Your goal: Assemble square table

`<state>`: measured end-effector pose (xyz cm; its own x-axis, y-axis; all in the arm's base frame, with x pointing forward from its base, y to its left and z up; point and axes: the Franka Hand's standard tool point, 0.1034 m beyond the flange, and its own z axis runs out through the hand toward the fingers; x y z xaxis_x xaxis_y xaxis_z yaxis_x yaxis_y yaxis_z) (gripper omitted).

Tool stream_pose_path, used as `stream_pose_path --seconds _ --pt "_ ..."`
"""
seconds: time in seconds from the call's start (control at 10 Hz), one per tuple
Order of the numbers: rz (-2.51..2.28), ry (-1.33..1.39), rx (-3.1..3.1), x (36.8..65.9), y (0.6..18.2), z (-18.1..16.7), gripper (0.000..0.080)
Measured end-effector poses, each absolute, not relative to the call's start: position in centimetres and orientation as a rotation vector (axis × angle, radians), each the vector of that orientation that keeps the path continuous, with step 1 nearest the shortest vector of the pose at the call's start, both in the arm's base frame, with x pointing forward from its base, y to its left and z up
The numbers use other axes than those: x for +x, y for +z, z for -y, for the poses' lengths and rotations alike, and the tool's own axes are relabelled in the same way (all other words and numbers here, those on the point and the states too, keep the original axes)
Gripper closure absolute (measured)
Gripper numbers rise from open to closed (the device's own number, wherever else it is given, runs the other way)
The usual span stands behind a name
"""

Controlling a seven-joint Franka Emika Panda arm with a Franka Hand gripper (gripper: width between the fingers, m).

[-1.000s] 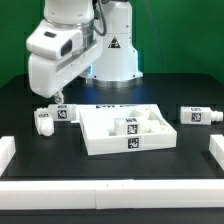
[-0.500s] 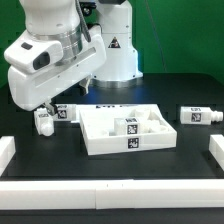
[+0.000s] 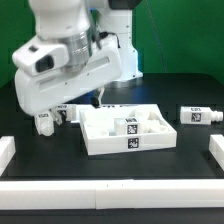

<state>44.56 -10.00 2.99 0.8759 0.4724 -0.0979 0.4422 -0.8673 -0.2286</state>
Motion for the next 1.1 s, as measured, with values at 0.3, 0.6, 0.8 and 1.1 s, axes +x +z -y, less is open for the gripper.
stream_pose_path --seconds 0.3,0.6,0.8,1.1 --pt "0.663 0.233 -2.816 44.3 2.5 10.7 0.015" --pt "0.459 0.191 -2.923 45.7 3.2 10.0 0.015" --pt "0.413 0.079 -2.989 46.6 2.0 9.6 0.015" --pt "0.431 0.042 -3.013 45.9 1.4 9.8 0.015"
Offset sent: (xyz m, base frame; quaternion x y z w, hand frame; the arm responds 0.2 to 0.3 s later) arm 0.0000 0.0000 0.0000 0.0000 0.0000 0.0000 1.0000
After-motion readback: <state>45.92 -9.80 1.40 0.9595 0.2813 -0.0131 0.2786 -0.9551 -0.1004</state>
